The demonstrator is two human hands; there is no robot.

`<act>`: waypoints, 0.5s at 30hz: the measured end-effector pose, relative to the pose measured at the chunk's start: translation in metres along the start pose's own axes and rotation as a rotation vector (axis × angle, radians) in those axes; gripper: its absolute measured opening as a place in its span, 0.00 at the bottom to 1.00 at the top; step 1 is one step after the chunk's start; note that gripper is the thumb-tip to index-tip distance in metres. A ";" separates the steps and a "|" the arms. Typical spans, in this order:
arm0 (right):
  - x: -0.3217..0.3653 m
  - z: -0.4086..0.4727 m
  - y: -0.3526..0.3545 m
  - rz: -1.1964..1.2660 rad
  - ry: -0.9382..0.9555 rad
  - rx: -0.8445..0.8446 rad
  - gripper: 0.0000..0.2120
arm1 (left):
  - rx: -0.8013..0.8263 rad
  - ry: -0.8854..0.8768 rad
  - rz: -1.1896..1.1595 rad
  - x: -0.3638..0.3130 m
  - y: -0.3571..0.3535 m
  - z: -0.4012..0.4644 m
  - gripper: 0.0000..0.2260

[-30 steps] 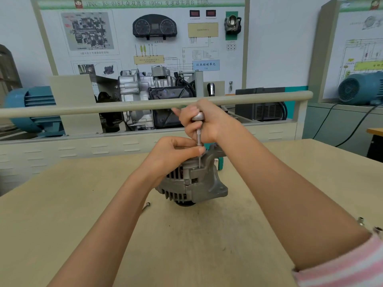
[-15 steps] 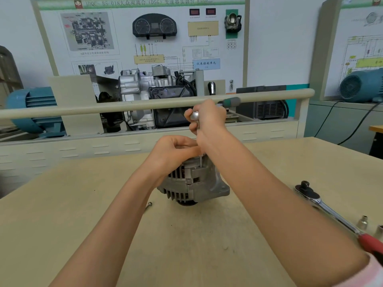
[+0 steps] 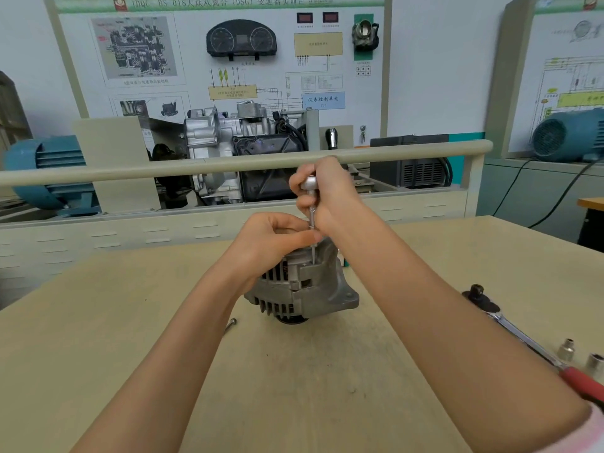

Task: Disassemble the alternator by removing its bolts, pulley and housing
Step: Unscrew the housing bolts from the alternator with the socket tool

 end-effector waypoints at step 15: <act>-0.027 -0.002 -0.030 -0.044 -0.440 0.442 0.10 | 0.062 0.033 0.017 0.001 -0.004 -0.003 0.02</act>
Point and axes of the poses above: each hand's wrist, its own z-axis towards the middle knuckle, its own y-axis out of the back of the hand, x = y × z, the point moved 10 cm from there along z, towards the middle knuckle, and after that the axes turned 10 degrees about -y, right-handed, at the moved point
